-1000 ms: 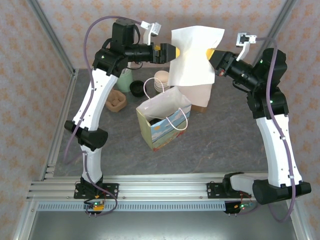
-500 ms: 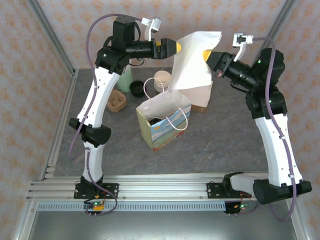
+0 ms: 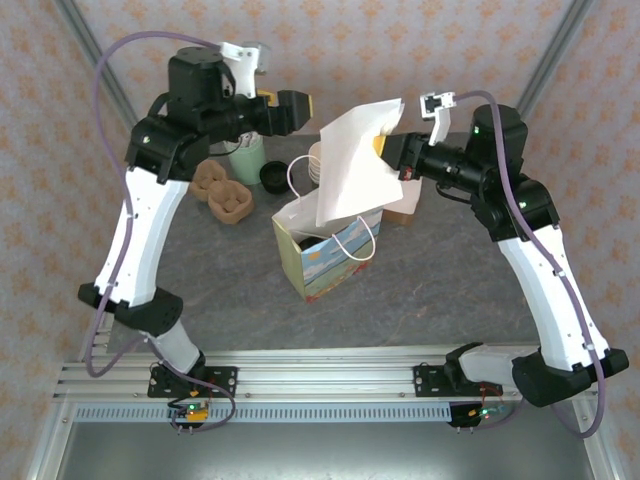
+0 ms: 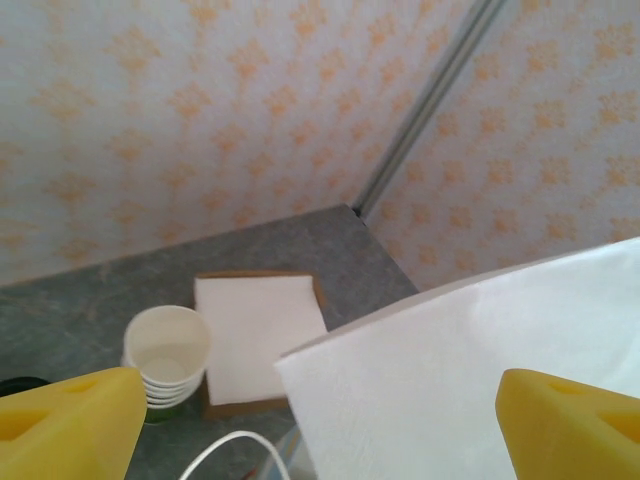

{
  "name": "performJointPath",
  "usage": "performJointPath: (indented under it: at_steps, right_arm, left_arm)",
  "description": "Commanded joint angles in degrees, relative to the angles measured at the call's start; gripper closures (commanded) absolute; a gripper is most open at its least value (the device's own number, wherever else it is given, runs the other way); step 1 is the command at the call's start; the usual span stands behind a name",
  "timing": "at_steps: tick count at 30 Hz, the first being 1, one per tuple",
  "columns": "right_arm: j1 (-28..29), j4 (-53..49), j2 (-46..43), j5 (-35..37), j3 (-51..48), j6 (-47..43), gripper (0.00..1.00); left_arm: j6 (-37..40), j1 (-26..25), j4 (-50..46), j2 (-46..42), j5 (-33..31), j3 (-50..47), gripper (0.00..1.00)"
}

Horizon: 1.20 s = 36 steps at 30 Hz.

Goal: Pack the takeout coffee

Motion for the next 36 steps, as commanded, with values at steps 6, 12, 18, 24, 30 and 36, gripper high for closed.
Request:
performJointPath:
  at_steps: [6, 12, 18, 24, 30, 36]
  right_arm:
    - [2.42, -5.97, -3.11, 12.62, -0.44, 10.79, 1.00]
    - [3.04, -10.23, -2.92, 12.56, 1.00, 17.24, 1.00]
    - [8.25, -14.05, -1.98, 18.25, 2.44, 24.17, 1.00]
    - [12.31, -11.71, -3.03, 26.04, -1.65, 32.05, 1.00]
    - [14.03, -9.06, -3.08, 31.14, -4.64, 38.59, 1.00]
    - [18.17, -11.27, -3.08, 38.52, -5.22, 41.05, 1.00]
  left_arm:
    - [6.03, -0.43, -3.32, -3.47, -6.92, -8.61, 0.13]
    - [10.76, 0.16, -8.52, -0.63, -3.93, -10.75, 0.20]
    - [11.81, 0.36, -9.59, 3.08, 0.10, -11.13, 0.26]
    - [12.28, 0.36, -8.53, 3.06, 0.32, -12.94, 0.29]
    - [11.92, 0.36, -5.71, -0.40, -2.56, -17.29, 0.29]
    - [12.27, 0.36, -4.76, -1.67, -3.89, -18.72, 0.28]
